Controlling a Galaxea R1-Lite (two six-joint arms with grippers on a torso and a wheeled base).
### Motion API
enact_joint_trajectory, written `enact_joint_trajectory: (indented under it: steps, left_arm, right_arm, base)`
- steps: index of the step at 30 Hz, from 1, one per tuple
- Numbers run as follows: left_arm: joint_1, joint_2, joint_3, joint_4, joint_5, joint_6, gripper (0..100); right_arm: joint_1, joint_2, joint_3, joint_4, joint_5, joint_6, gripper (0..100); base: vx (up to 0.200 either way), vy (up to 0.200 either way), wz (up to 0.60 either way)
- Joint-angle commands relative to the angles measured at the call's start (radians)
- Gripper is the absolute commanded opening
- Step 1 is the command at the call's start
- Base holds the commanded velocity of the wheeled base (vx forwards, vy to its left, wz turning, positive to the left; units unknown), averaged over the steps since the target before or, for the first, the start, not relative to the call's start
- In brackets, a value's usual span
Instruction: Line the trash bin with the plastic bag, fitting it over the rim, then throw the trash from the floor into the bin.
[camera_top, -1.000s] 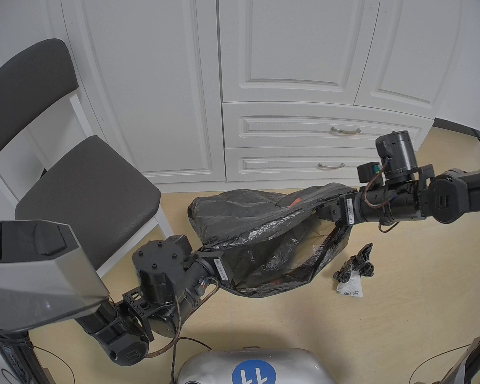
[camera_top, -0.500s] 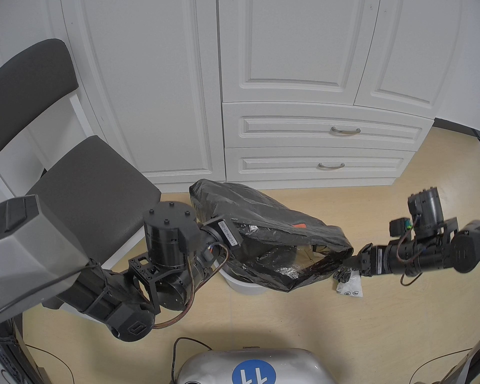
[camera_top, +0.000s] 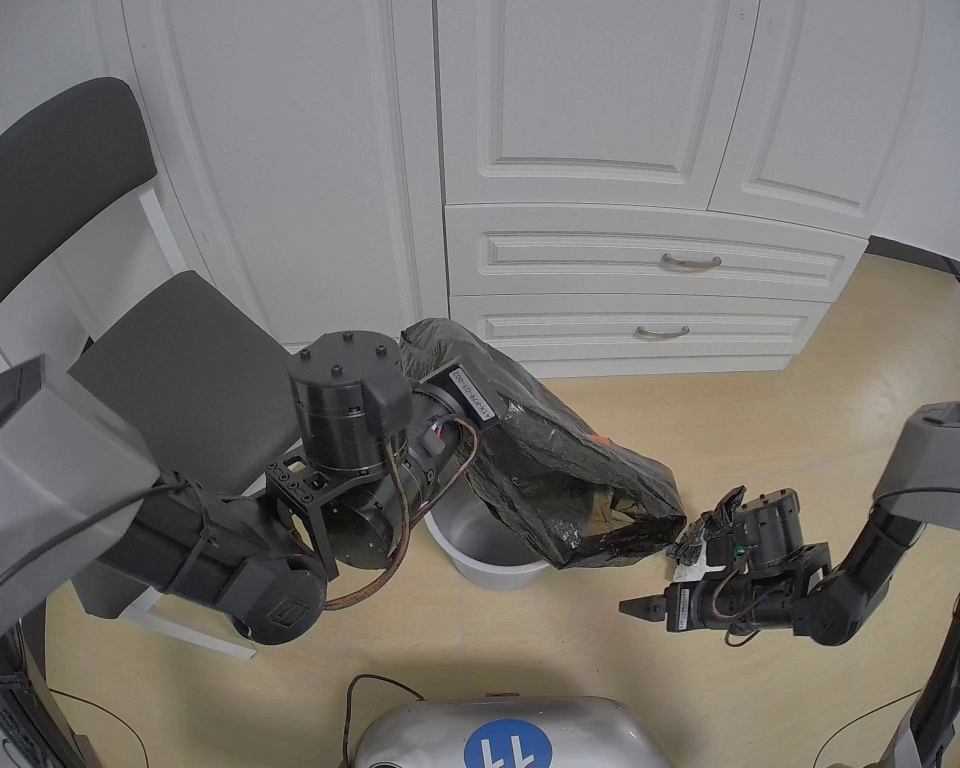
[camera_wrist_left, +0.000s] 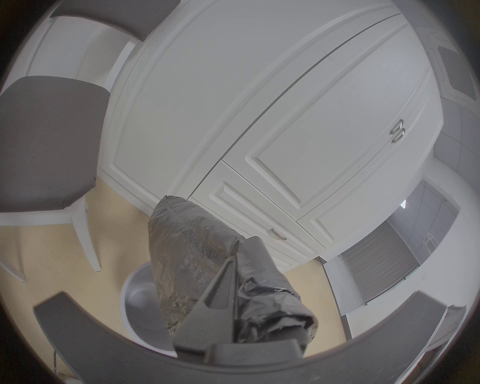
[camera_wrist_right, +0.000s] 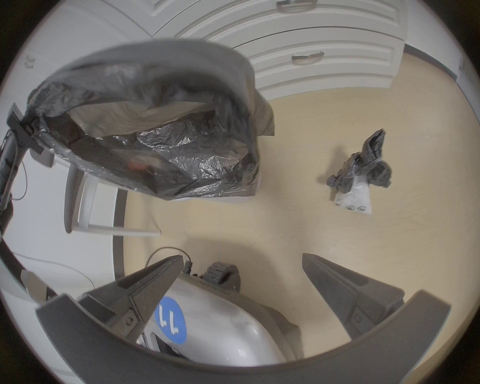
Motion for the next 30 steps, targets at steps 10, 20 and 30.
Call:
enact_joint_trajectory:
  steps: [10, 20, 30]
  left_arm:
    - [-0.014, -0.012, -0.03, 0.011, 0.009, -0.008, 0]
    - [-0.012, -0.016, -0.024, 0.009, 0.011, -0.008, 0]
    - [-0.018, -0.018, -0.026, 0.005, 0.011, -0.008, 0]
  right_arm:
    - [0.061, 0.281, -0.157, -0.168, -0.12, 0.205, 100]
    - [-0.049, 0.169, -0.075, -0.319, 0.024, 0.269, 100]
    - [-0.015, 0.283, -0.101, -0.457, 0.002, 0.318, 100]
  base:
    - [0.0, 0.0, 0.0]
    - [0.0, 0.0, 0.0]
    - [0.0, 0.0, 0.0]
